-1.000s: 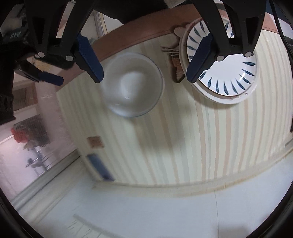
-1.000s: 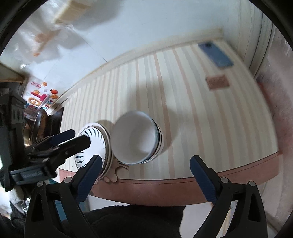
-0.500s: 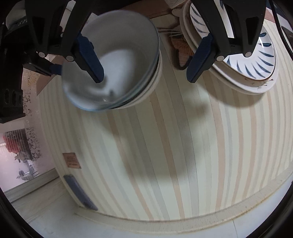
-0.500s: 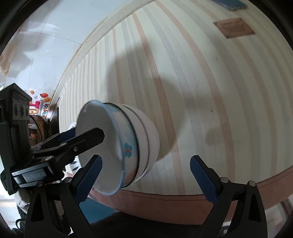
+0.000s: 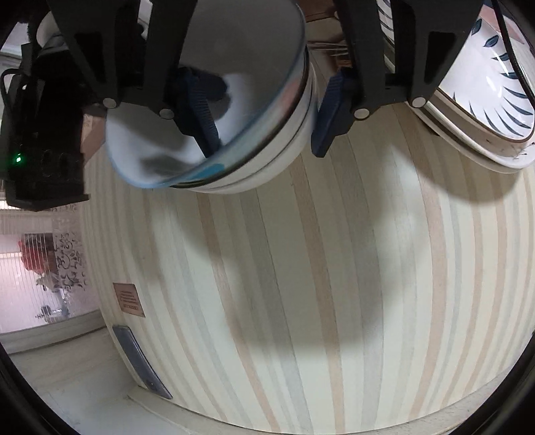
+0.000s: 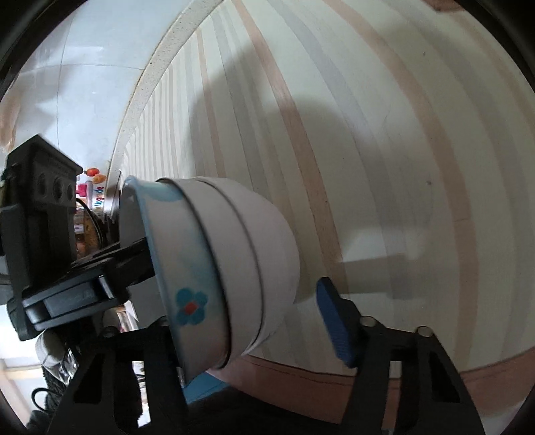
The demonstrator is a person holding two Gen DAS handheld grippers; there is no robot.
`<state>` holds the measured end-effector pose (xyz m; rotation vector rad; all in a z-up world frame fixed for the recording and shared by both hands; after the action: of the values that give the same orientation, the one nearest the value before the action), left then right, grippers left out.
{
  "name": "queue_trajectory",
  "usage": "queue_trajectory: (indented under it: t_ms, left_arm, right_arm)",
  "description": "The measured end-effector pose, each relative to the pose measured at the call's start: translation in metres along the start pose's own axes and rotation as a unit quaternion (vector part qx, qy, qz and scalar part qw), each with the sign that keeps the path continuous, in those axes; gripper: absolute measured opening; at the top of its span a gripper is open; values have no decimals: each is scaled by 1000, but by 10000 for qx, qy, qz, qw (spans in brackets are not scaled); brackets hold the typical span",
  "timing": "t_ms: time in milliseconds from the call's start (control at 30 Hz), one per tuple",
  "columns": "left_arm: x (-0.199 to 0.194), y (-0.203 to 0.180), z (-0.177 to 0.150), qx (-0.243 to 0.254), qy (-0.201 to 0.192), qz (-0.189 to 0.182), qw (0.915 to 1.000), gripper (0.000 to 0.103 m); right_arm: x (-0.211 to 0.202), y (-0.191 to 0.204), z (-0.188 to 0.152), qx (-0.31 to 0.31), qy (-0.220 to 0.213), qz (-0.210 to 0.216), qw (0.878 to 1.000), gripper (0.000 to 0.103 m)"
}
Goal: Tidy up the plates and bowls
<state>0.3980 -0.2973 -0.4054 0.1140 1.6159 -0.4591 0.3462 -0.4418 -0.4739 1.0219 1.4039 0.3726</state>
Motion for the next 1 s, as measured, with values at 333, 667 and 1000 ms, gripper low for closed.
queue_trajectory:
  t_ms: [333,667,1000]
  left_arm:
    - [-5,6,-6,-292,-102,-123,9994,47]
    - [-17,7,-8,-399,-174,-73,9990,47]
    - [-46,31,-21,-613,-274,-41,9977,47]
  right_arm:
    - [11,4,-1,54,-9,175,9998,57]
    - [13,20,6,-9,70,8,10000,58]
    - [32,61,-2,-151,306,-59,9994,58]
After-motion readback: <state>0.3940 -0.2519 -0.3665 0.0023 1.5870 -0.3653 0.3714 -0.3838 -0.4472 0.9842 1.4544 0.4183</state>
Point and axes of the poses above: each gripper's, at about its wrist camera, not at the fingertips, and x roughly the way its jaws point, y to its left, z to its top, the point moved 5 cm from there along x, roughly the way its jaws point, and after that the axes turned 8 degrees about z, right-handed, at the moved point
